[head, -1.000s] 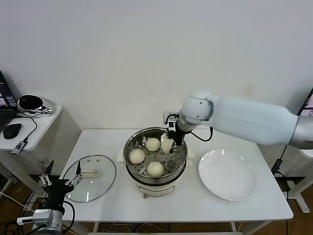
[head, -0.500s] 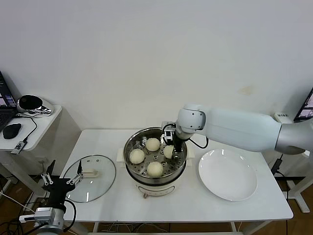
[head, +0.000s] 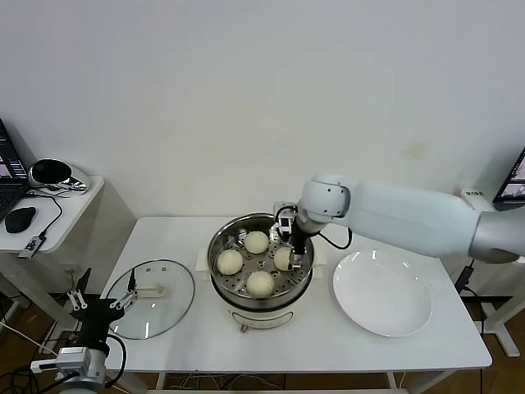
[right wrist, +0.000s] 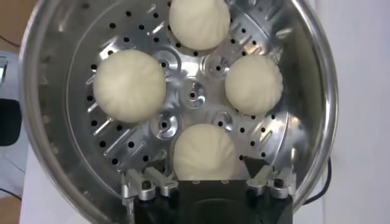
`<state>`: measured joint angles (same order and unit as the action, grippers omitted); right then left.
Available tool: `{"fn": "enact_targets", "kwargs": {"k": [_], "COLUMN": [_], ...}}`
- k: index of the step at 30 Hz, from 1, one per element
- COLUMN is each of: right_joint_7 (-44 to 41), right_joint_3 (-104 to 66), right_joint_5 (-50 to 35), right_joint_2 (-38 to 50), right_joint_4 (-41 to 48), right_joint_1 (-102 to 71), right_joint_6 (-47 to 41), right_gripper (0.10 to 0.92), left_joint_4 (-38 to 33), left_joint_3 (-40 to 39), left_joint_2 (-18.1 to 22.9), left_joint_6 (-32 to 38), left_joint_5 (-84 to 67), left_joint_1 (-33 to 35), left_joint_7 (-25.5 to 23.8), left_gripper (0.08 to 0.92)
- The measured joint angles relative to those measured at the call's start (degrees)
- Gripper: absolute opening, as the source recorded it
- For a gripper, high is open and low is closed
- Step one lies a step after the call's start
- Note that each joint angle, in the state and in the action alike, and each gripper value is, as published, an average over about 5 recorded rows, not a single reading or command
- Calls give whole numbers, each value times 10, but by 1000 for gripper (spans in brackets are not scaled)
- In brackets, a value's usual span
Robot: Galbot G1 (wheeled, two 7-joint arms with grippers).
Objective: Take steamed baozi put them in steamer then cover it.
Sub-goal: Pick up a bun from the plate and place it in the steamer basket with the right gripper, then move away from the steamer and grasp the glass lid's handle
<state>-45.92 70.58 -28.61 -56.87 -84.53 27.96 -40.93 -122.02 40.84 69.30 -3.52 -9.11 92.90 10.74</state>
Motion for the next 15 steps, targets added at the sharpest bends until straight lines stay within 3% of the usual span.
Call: {"fn": "enact_targets", "kwargs": {"k": [7, 15], "right_joint_7": [33, 164], "right_joint_3": [-60, -235], "right_joint_5": [-13, -25], "right_joint_2": [62, 151], "right_joint_4": [-56, -135], "right_joint_1": [-22, -192], "right_joint_6": [19, 105], "right_gripper": [823, 823], "left_joint_4": [1, 3], "left_joint_3": [0, -1], "left_joint_2": [-1, 3], "left_joint_6": [-3, -4], "left_joint_5": [-1, 1], "left_joint_1": [0, 2], "left_joint_7": [1, 2], "left_gripper": [823, 823]}}
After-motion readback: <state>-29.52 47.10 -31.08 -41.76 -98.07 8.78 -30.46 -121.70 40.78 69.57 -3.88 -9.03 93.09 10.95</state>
